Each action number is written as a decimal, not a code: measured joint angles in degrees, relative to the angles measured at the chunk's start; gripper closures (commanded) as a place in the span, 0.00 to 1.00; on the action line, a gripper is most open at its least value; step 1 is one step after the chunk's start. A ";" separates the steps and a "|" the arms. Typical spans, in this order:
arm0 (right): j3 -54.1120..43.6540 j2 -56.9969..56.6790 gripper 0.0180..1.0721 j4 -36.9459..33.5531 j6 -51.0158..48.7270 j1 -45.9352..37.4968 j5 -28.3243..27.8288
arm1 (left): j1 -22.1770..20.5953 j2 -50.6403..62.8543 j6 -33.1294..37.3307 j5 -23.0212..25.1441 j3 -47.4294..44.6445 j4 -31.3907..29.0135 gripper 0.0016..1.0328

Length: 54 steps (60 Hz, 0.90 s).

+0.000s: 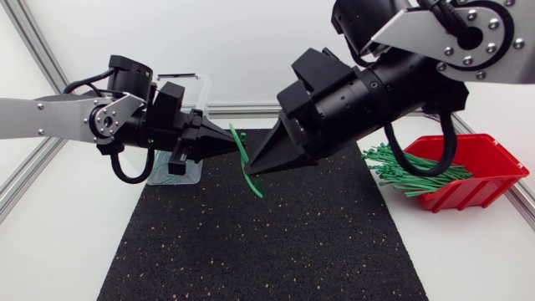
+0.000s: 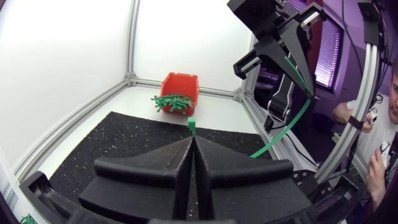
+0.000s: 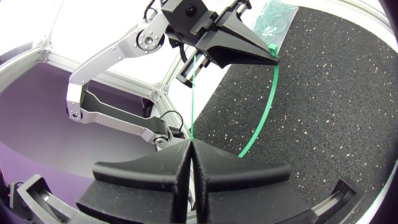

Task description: Take a green cable tie from the red box, thread the tail through the head to close it, then place it in the transparent bin on the left.

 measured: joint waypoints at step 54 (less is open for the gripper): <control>-10.95 -6.45 0.95 13.77 27.63 0.42 -1.16 | -2.25 -3.43 -44.44 0.57 -11.56 34.93 0.97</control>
